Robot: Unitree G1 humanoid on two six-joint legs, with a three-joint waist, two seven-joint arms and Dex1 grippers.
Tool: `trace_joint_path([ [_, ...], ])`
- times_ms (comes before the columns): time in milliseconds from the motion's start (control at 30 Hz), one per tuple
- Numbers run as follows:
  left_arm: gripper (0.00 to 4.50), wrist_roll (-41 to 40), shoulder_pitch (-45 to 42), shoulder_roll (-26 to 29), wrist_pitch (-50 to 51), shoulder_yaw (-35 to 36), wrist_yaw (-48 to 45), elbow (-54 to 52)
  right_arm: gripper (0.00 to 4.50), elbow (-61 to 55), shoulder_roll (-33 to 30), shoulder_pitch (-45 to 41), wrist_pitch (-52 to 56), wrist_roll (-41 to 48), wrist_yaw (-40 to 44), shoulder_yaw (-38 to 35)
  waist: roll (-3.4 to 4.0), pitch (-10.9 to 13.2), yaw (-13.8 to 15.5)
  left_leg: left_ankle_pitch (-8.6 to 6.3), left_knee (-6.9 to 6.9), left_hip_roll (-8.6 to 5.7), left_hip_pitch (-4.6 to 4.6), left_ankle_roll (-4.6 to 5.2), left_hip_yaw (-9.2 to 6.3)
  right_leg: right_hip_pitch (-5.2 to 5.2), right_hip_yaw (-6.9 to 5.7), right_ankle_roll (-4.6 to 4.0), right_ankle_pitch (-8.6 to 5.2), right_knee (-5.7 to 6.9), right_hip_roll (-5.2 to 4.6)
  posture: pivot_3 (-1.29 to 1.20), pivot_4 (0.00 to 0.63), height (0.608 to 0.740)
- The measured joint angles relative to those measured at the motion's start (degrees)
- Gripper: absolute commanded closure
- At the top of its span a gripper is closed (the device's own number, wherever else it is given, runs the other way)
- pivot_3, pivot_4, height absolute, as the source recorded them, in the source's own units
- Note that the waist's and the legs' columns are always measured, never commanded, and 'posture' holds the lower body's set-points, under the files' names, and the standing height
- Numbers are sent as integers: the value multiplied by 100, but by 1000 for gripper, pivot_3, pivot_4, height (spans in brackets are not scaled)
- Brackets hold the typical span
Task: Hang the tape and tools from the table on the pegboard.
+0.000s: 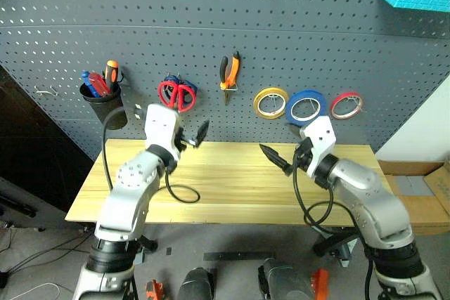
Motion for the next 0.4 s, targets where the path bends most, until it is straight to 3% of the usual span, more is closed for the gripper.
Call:
trace_joint_path([
  [133,53,155,534,-150,-367,139,94,819,0,777,259,252,-841,-383,-315,-60,1,-80,-22,0,5,2,25,0,0,27,-1,-29,-15,1,0,-102,23,740],
  [400,53,239,588,-480,-1033,1078,841,1777,0,2123,613,350,-1812,-639,-864,-510,0,-257,-11,0,0,0,29,0,-1,36,-2,0,1,-3,-2,-89,6,740],
])
